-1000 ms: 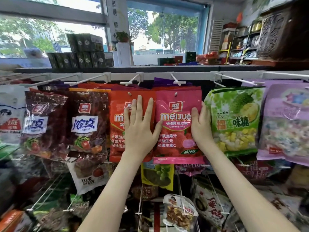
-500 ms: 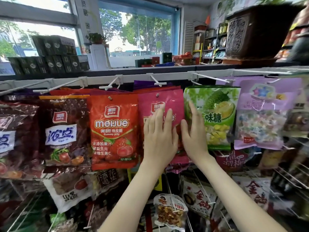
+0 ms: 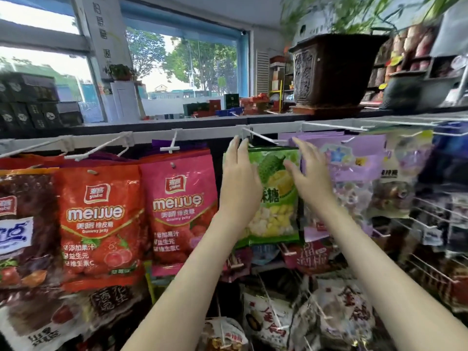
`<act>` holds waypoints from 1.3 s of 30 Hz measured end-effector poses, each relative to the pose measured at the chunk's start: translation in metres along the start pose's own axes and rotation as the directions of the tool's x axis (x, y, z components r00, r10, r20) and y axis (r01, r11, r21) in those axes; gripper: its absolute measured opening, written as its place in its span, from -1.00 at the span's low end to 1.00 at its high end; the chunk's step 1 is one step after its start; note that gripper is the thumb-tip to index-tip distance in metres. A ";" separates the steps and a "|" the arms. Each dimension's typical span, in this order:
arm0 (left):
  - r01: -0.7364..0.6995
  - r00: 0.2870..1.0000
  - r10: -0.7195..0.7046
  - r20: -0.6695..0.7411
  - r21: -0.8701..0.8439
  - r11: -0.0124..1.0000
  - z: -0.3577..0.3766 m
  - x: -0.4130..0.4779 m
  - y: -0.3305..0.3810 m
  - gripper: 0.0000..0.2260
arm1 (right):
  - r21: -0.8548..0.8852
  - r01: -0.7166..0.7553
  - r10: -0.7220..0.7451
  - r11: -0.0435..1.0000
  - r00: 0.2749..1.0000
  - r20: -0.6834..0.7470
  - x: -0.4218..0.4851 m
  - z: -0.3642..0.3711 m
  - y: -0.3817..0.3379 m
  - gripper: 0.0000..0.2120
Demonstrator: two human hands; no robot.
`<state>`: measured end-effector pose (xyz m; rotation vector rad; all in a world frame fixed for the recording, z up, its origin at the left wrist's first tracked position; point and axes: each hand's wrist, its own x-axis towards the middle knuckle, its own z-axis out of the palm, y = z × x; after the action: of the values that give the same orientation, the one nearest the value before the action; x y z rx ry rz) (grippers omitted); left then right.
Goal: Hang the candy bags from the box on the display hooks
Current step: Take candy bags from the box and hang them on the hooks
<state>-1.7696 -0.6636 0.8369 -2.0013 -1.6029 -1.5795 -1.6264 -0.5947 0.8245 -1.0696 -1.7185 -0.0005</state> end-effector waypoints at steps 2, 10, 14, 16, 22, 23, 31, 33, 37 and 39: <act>-0.047 0.993 0.018 0.117 0.250 0.967 0.004 0.027 -0.005 -0.53 | -0.077 0.109 -0.102 0.991 0.991 0.082 0.018 -0.002 0.002 -0.56; 0.009 0.853 -0.309 0.421 0.580 0.814 0.000 0.077 -0.009 -0.64 | -0.199 0.242 -0.131 0.950 0.883 0.451 0.066 0.008 0.006 -0.59; 0.025 0.896 -0.249 0.367 0.518 0.855 0.000 0.069 -0.006 -0.71 | -0.178 0.200 -0.096 0.963 0.879 0.467 0.073 0.010 0.001 -0.62; 0.045 0.898 -0.250 0.362 0.491 0.870 0.000 0.068 -0.006 -0.72 | -0.146 0.176 -0.084 0.973 0.869 0.488 0.076 0.012 0.000 -0.65; 0.021 0.907 -0.198 0.373 0.429 0.903 -0.004 0.069 -0.002 -0.78 | 0.068 0.048 -0.073 0.997 0.895 0.439 0.068 0.012 -0.004 -0.81; 0.026 0.907 -0.197 0.372 0.417 0.908 -0.005 0.070 -0.002 -0.80 | 0.082 0.043 -0.075 0.996 0.899 0.431 0.066 0.011 -0.005 -0.82; 0.006 0.891 -0.166 0.423 0.355 0.935 -0.011 0.064 0.002 -0.79 | 0.130 0.050 -0.100 0.990 0.906 0.412 0.058 0.002 -0.008 -0.92; -0.025 0.899 -0.170 0.403 0.434 0.900 -0.009 0.061 0.005 -0.78 | 0.138 0.045 -0.097 0.989 0.910 0.404 0.056 0.001 -0.008 -0.92; -0.121 0.977 -0.033 0.213 0.667 0.735 0.001 0.050 0.019 -0.73 | 0.123 0.076 -0.114 0.989 0.934 0.339 0.054 0.001 -0.004 -0.94; -0.125 0.992 0.064 0.111 0.747 0.653 0.012 0.039 0.032 -0.75 | 0.118 0.122 -0.151 0.986 0.946 0.286 0.052 -0.005 -0.002 -0.88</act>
<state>-1.7419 -0.6449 0.8769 -1.6208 -1.7348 -0.5930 -1.6254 -0.5648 0.8669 -0.9090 -2.0368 0.1622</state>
